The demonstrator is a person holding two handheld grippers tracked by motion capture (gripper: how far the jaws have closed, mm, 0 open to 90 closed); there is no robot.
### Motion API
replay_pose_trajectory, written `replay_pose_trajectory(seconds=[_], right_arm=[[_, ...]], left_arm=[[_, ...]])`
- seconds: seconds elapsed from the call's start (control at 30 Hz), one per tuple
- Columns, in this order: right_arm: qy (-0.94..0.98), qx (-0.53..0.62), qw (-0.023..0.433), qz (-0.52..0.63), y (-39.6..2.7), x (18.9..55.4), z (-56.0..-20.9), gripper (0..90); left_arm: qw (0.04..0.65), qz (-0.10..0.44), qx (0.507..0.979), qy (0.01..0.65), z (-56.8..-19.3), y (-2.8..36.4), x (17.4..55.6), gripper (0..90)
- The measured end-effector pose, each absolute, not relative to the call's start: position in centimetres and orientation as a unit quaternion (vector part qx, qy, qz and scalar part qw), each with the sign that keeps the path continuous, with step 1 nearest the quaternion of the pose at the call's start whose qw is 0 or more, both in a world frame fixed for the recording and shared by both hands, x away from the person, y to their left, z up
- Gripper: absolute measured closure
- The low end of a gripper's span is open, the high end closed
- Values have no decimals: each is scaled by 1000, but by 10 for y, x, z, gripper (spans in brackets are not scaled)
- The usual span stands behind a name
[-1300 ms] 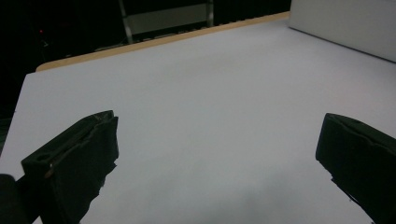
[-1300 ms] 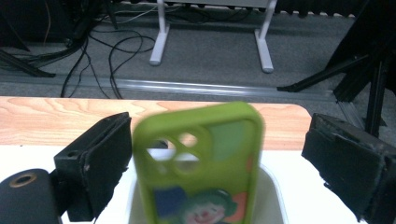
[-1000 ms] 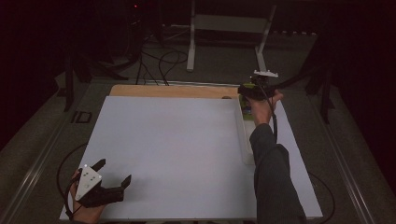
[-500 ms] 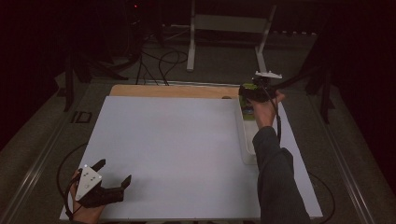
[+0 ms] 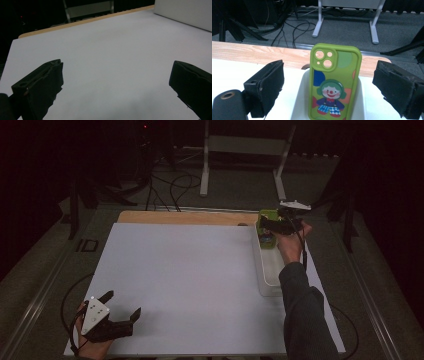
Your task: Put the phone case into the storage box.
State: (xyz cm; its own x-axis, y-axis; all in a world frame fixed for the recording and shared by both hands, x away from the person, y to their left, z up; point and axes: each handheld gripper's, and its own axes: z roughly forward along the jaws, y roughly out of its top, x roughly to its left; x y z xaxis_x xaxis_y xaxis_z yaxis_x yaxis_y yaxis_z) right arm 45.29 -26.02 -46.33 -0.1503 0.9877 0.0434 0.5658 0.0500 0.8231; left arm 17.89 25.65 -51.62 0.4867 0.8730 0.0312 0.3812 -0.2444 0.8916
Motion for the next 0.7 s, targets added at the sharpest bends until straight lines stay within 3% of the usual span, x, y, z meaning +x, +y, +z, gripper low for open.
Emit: replay_pose_trajectory(seconds=[0.7], right_arm=[[700,524,279,397,-261,411,-452,92]], left_arm=[[441,276,741,424,-517,255,180,0]])
